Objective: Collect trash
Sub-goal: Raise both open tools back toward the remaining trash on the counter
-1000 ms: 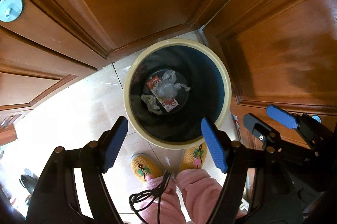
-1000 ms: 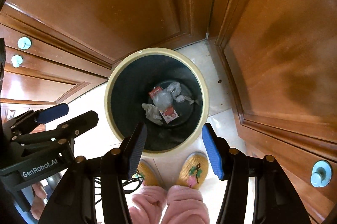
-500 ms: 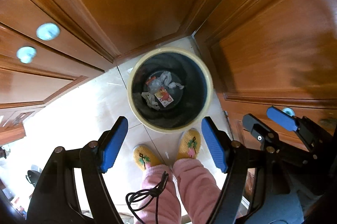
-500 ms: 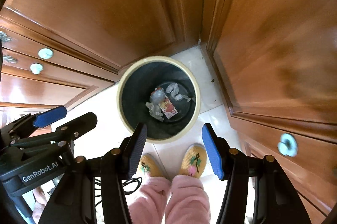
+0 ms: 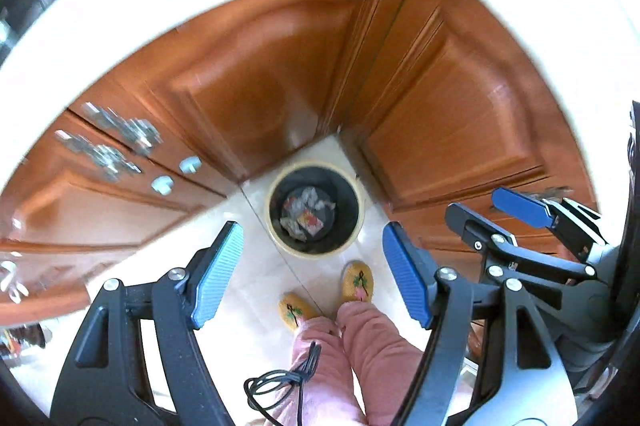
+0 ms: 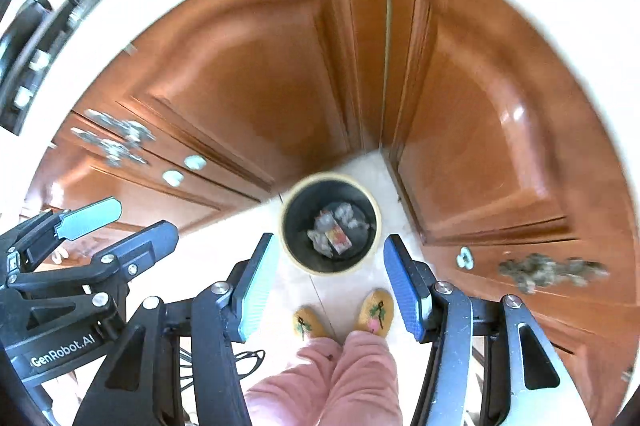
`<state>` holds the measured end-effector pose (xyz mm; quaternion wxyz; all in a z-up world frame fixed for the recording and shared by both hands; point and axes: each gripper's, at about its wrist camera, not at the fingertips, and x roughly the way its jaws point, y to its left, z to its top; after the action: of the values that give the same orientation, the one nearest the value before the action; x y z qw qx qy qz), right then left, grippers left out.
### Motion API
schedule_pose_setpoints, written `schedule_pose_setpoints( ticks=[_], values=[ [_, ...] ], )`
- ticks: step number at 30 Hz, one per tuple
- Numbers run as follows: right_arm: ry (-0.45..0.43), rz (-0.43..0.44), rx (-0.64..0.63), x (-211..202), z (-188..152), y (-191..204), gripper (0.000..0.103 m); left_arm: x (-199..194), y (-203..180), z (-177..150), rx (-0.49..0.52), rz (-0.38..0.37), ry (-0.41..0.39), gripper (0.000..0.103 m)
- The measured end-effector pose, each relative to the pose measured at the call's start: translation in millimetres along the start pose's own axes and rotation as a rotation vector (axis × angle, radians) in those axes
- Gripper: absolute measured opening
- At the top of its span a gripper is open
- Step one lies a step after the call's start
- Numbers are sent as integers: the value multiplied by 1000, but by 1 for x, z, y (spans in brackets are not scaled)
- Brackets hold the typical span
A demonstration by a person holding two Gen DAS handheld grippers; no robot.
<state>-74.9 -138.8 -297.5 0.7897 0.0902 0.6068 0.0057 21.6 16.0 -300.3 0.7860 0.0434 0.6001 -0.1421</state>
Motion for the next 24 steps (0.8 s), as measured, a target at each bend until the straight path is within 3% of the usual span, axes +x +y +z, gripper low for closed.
schedule_pose_setpoints(
  ticks=[5, 10, 18, 24],
  values=[
    [-125, 7, -12, -88, 14, 27, 56, -86, 0, 15, 40, 13, -124, 70],
    [-234, -14, -11, -159, 28, 44, 62, -154, 7, 29, 61, 39, -217, 70],
    [-376, -18, -9, -251, 51, 63, 62, -218, 15, 53, 57, 44, -341, 70],
    [-440, -20, -12, -276, 69, 77, 62, -244, 14, 73, 56, 39, -406, 70]
  ],
)
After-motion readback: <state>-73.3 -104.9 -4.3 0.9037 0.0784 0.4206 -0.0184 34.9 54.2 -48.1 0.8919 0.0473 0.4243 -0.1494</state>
